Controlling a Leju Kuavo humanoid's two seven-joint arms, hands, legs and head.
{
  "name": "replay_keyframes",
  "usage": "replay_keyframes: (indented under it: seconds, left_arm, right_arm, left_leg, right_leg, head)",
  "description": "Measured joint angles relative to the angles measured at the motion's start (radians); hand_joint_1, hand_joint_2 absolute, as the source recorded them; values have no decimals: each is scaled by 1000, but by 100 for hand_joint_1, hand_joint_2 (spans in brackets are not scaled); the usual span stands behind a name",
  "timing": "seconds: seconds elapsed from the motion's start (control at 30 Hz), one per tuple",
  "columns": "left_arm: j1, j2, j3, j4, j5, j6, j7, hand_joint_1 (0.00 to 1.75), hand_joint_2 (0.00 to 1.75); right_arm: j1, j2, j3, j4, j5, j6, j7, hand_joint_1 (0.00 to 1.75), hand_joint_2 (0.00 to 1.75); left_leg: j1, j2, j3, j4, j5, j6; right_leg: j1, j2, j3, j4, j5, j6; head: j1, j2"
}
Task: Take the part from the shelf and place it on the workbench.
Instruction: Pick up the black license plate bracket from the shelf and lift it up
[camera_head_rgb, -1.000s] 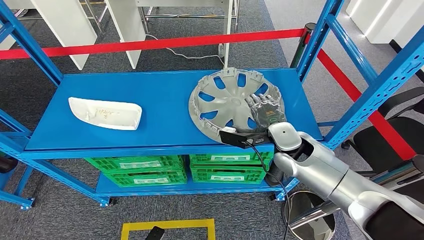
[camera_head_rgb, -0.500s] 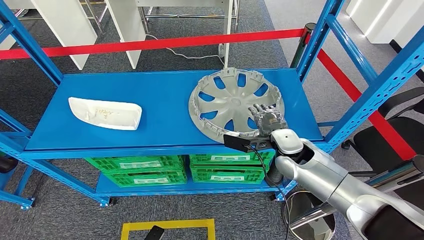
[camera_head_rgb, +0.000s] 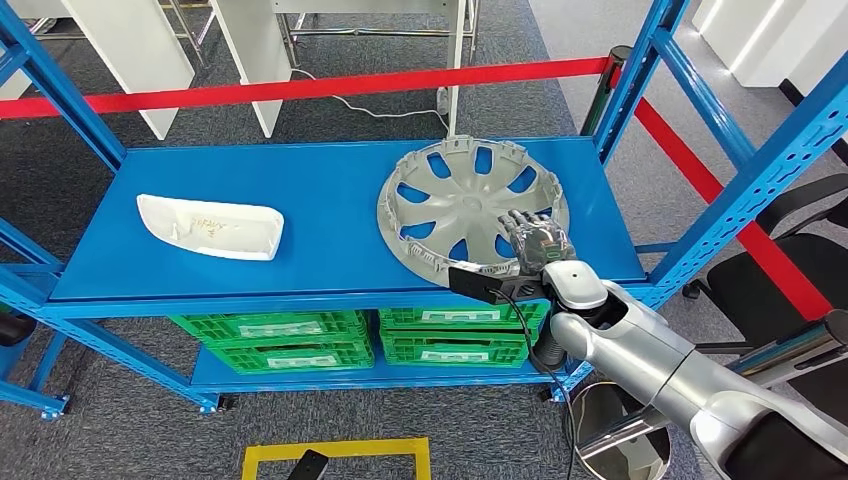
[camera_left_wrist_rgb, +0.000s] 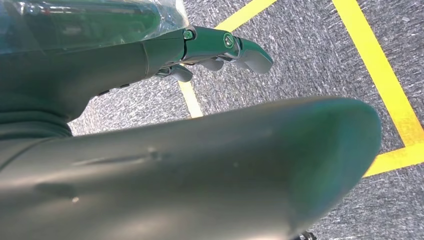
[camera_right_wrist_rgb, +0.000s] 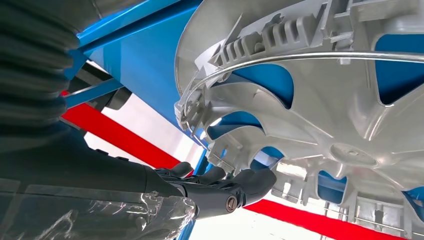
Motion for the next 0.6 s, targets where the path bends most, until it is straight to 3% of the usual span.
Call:
replay_keyframes:
  seconds: [0.6]
  left_arm:
    - [0, 0, 15, 0, 0, -1, 0, 0, 0]
  right_arm:
    - [0, 1, -1, 3, -31, -2, -4, 0, 175]
  left_leg:
    - [0, 0, 0, 0, 0, 0]
  right_leg:
    - [0, 0, 0, 0, 0, 0]
  head:
    - [0, 0]
